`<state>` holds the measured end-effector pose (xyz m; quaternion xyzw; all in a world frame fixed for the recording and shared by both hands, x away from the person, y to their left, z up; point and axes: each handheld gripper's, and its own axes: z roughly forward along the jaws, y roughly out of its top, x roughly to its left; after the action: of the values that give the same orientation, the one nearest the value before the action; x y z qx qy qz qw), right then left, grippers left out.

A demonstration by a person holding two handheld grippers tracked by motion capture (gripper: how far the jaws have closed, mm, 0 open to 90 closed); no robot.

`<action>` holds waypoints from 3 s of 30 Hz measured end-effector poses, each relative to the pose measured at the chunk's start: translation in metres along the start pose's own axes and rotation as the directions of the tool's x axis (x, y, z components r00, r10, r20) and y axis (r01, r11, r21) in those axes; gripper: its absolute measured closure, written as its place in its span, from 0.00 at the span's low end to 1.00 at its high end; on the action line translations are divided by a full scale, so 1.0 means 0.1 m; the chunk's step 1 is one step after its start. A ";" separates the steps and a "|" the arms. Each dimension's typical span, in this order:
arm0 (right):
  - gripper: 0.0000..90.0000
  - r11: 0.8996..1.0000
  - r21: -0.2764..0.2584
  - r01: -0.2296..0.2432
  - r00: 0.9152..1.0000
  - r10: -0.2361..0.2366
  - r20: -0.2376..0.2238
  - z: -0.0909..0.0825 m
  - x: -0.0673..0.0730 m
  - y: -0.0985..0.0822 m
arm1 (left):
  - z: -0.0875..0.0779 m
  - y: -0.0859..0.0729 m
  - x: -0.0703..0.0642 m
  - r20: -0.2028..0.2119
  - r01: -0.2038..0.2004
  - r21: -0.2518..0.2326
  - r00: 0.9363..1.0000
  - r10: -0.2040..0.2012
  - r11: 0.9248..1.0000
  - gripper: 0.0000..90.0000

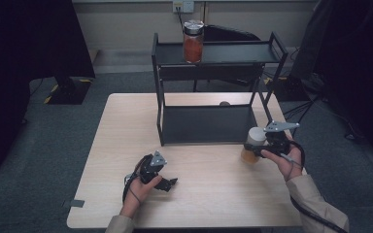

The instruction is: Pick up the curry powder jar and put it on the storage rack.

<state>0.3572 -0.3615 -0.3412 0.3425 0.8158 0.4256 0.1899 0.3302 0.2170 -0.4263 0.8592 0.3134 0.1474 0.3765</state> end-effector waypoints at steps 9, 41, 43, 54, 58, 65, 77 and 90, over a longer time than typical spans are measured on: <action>0.39 1.000 0.004 0.027 0.999 -0.027 -0.030 0.00 0.00 0.35 | 0.00 0.00 0.00 0.000 0.000 0.000 1.000 0.000 1.000 0.00; 0.39 0.999 -0.016 0.039 0.997 -0.040 -0.064 -0.15 -0.01 1.39 | 0.00 0.00 0.00 0.000 -0.001 0.001 1.000 0.001 1.000 0.00; 0.39 0.999 -0.019 0.039 0.997 -0.040 -0.060 -0.17 -0.02 1.44 | 0.00 0.00 0.00 0.000 -0.002 0.001 1.000 0.002 1.000 0.00; 0.39 0.999 -0.026 0.045 0.997 -0.047 -0.065 -0.19 -0.03 1.70 | 0.00 0.00 0.00 0.000 -0.001 0.001 1.000 0.001 1.000 0.00; 0.39 0.998 -0.028 0.051 0.996 -0.053 -0.073 -0.19 -0.02 1.82 | 0.00 0.00 0.00 0.001 -0.002 0.003 1.000 0.002 1.000 0.00; 0.39 0.997 -0.034 0.071 0.994 -0.074 -0.077 -0.24 0.01 2.03 | 0.00 0.00 0.00 0.001 -0.002 0.003 1.000 0.002 1.000 0.00; 0.39 0.996 -0.040 0.080 0.994 -0.083 -0.075 -0.34 0.02 2.33 | 0.00 0.00 0.00 0.001 -0.001 0.003 1.000 0.001 1.000 0.00; 0.39 0.996 -0.046 0.077 0.994 -0.081 -0.077 -0.40 0.02 2.65 | 0.00 0.00 0.00 0.001 -0.001 0.003 1.000 0.001 1.000 0.00</action>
<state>0.4370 -0.2758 -0.1001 0.2889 0.8262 0.4483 0.1816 0.3305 0.2171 -0.4259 0.8600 0.3131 0.1466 0.3754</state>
